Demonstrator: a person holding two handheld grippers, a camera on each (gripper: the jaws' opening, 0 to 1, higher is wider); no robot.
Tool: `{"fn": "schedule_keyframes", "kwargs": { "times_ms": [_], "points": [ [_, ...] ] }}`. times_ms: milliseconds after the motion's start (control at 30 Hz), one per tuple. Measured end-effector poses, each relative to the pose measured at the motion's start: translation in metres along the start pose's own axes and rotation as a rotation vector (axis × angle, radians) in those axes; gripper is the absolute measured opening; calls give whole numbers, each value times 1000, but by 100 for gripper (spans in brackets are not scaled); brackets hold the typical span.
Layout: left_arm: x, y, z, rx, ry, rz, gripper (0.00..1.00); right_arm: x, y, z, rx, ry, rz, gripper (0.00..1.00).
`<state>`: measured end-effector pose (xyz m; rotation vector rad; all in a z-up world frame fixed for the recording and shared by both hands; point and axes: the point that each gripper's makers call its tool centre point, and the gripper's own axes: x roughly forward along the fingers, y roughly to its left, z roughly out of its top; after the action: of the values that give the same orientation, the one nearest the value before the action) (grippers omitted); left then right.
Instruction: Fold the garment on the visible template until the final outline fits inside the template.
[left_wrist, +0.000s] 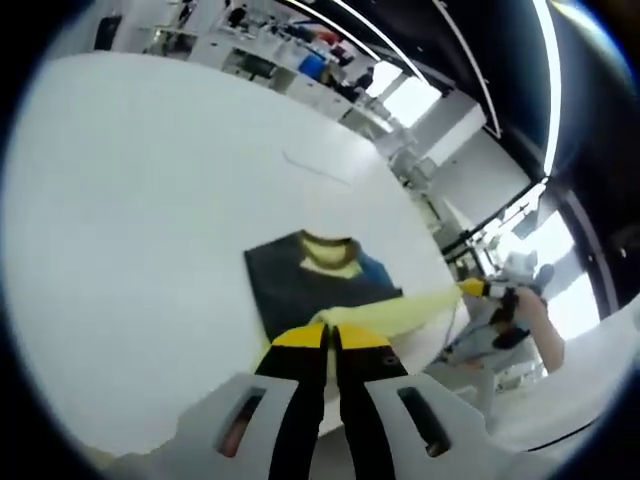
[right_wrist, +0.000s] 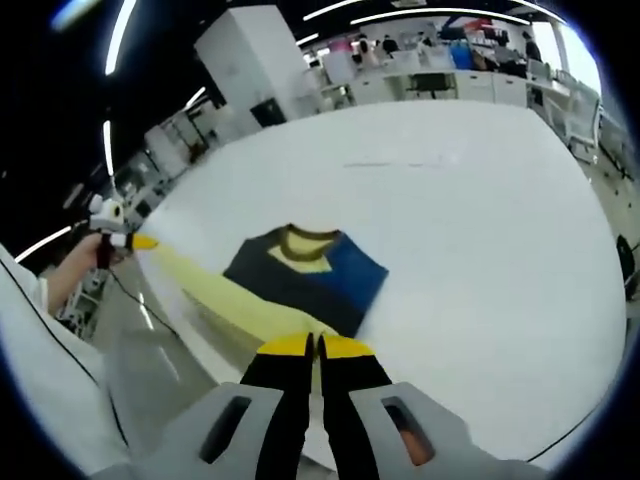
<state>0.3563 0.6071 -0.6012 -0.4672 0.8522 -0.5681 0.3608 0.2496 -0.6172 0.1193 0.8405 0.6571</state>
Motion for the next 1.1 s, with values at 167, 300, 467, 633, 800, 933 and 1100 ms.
{"fn": "schedule_keyframes", "kwargs": {
  "times_ms": [167, 300, 467, 633, 800, 933, 1100],
  "points": [
    [8, 5, 14, 8, -7, 2, 0, 7, -6, 8, 4, -5, -2, 3],
    [14, 15, 25, 15, -10, 5, 0, 11, -10, 14, 4, -9, -6, 3],
    [21, 19, 34, 23, -13, 8, 0, 15, -15, 20, 5, -16, -9, 3],
    [29, 26, 42, 27, -13, 11, 0, 19, -20, 25, 12, -23, -7, 3],
    [37, 34, 49, 29, -11, 17, 0, 23, -24, 30, 13, -21, -8, 3],
    [41, 38, 52, 31, -11, 23, 0, 29, -27, 34, 10, -19, -11, 3],
    [46, 45, 51, 24, -2, 29, 0, 36, -30, 34, 14, -8, -12, 3]
  ]
}}
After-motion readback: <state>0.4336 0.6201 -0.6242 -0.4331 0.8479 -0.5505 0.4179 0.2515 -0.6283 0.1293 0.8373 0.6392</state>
